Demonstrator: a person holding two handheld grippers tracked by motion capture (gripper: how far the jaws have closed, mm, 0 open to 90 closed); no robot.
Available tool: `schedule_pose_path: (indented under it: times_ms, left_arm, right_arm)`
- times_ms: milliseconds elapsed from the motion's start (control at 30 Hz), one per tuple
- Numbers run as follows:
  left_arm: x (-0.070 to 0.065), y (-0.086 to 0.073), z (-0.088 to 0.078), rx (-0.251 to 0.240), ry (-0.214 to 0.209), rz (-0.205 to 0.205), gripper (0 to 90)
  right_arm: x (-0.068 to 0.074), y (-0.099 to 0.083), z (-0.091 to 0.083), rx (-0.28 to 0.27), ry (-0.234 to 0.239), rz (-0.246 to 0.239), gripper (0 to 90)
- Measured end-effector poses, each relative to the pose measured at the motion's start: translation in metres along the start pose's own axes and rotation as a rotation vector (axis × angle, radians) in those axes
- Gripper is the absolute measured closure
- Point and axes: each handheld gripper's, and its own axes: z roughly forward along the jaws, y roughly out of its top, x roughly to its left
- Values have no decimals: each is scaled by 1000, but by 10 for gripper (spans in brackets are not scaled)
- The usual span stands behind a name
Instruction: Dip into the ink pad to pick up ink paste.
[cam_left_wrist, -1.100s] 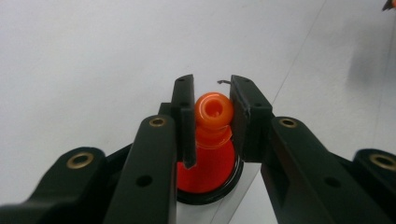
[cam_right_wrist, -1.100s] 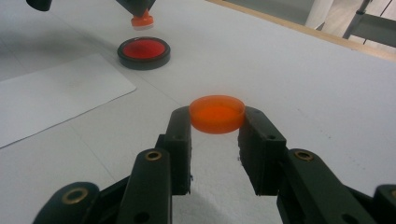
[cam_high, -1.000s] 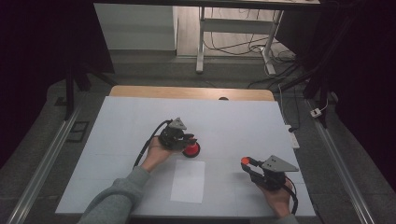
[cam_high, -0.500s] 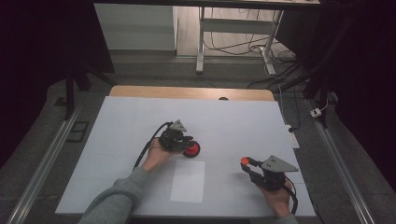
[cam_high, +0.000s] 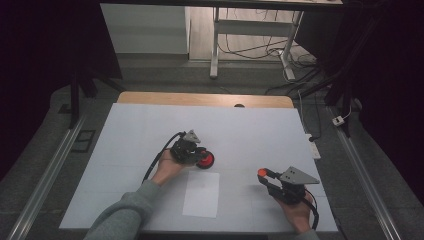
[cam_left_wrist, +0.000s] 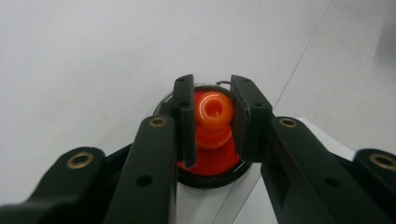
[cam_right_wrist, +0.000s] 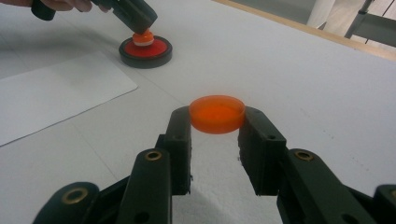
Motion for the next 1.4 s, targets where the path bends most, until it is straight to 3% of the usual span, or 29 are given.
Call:
schedule_pose_path:
  times_ms: [333, 700, 1400]
  left_arm:
    - [-5, -1, 3, 11, 24, 37, 725]
    - [-9, -3, 4, 4, 48, 43, 729]
    - [-8, -5, 4, -6, 48, 32, 729]
  right_arm:
    - [0, 0, -1, -4, 0, -4, 646]
    - [1, 1, 0, -5, -1, -5, 646]
    - [4, 2, -2, -10, -2, -6, 646]
